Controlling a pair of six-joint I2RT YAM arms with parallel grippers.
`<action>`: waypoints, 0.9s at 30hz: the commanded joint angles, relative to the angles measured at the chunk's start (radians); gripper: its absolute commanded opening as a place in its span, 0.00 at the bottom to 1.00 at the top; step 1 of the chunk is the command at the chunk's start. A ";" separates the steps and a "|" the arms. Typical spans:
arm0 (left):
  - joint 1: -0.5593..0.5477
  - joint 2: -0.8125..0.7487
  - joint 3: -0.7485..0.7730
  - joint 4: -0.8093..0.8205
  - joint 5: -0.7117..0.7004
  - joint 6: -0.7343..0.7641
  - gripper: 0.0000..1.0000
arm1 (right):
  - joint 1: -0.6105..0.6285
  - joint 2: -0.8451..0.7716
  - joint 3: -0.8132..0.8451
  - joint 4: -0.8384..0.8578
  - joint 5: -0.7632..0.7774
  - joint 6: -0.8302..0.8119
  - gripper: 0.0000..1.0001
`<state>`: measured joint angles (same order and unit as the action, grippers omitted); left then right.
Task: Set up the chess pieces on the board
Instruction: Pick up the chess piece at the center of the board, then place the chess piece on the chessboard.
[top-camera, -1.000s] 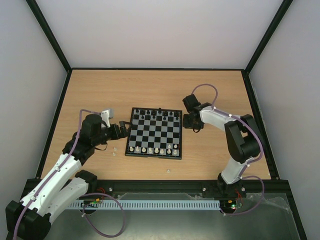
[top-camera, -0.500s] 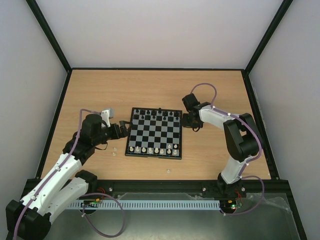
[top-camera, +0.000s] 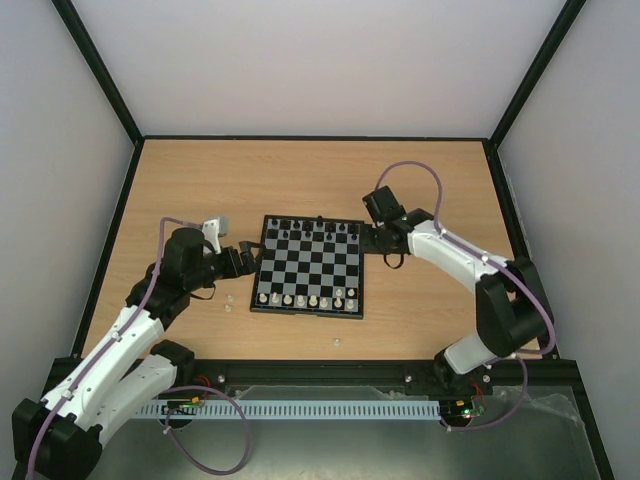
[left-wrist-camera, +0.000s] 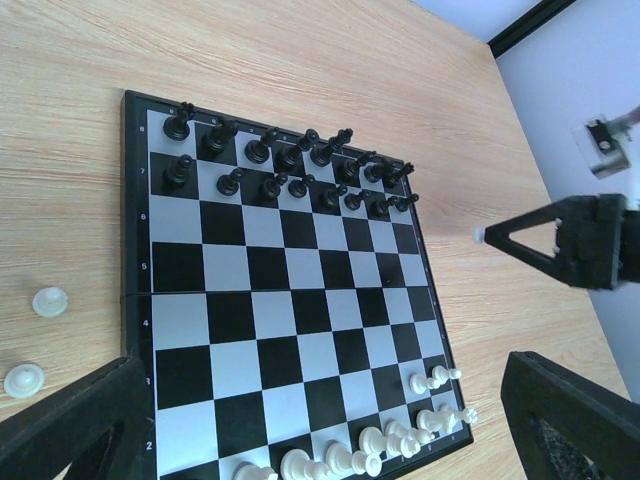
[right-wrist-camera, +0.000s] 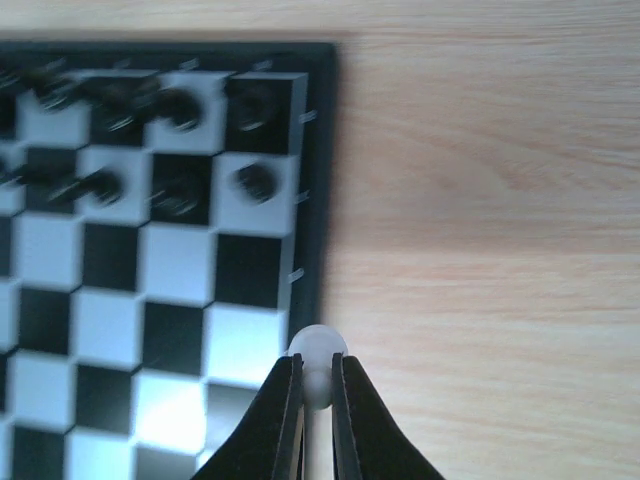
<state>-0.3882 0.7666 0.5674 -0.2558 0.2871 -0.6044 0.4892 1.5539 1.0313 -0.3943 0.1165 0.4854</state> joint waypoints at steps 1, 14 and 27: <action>-0.005 0.000 -0.001 0.010 -0.001 0.011 0.99 | 0.113 -0.077 -0.006 -0.110 0.009 0.028 0.05; -0.005 0.002 0.005 0.011 0.001 0.005 0.99 | 0.404 -0.047 0.000 -0.163 0.047 0.095 0.06; -0.005 -0.019 0.005 -0.011 -0.005 0.000 0.99 | 0.479 0.082 0.051 -0.146 0.050 0.107 0.07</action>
<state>-0.3882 0.7643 0.5674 -0.2581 0.2867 -0.6052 0.9581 1.6180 1.0485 -0.4995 0.1574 0.5800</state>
